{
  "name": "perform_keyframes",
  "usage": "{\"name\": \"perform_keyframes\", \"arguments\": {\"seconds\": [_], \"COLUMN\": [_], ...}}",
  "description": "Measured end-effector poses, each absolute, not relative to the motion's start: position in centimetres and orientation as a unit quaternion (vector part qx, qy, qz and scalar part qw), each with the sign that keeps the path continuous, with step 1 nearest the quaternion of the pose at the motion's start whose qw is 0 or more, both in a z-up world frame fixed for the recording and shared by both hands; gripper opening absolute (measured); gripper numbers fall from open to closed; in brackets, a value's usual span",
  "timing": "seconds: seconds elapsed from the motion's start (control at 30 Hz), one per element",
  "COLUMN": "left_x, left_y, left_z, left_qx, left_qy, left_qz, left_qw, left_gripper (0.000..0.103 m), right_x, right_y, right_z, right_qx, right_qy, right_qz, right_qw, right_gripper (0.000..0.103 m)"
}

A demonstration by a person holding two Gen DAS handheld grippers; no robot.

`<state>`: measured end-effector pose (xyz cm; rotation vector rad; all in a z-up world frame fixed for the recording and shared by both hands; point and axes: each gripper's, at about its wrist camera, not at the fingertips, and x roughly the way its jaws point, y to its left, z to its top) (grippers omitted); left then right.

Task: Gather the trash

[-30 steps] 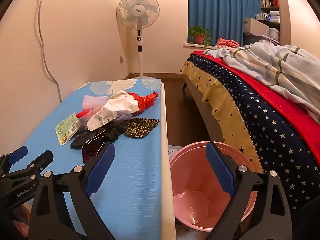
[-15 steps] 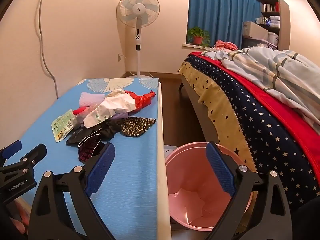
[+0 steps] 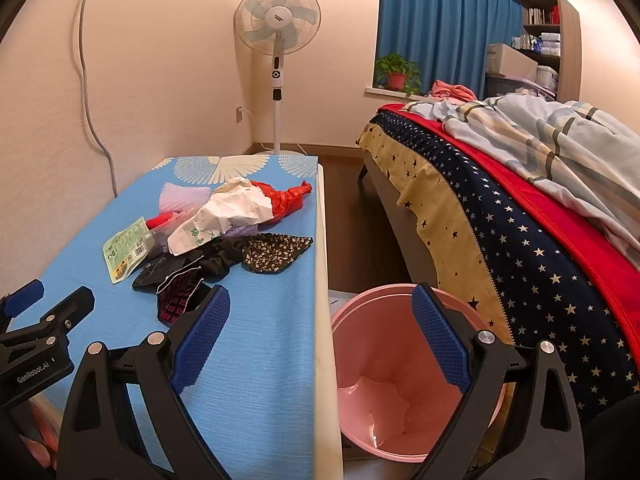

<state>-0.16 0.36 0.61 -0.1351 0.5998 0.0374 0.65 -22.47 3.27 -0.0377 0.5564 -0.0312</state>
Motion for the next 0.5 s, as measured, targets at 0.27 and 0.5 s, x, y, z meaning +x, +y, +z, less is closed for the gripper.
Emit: {"name": "perform_keyframes", "arguments": {"seconds": [0.27,0.5], "left_x": [-0.16,-0.21], "left_y": [0.36,0.33], "left_z": [0.65,0.62], "left_qx": [-0.067,-0.067], "left_qy": [0.295,0.295], "left_qz": [0.018,0.019], "left_qw": [0.953,0.953], "left_gripper": [0.095,0.095], "right_x": [0.65,0.62], "right_y": [-22.41,-22.42], "right_z": [3.28,3.36], "right_qx": [-0.019,-0.019], "right_qy": [0.275,0.274], "right_qz": [-0.016,-0.016], "right_qw": [0.961,0.961], "right_gripper": [0.091,0.091]}}
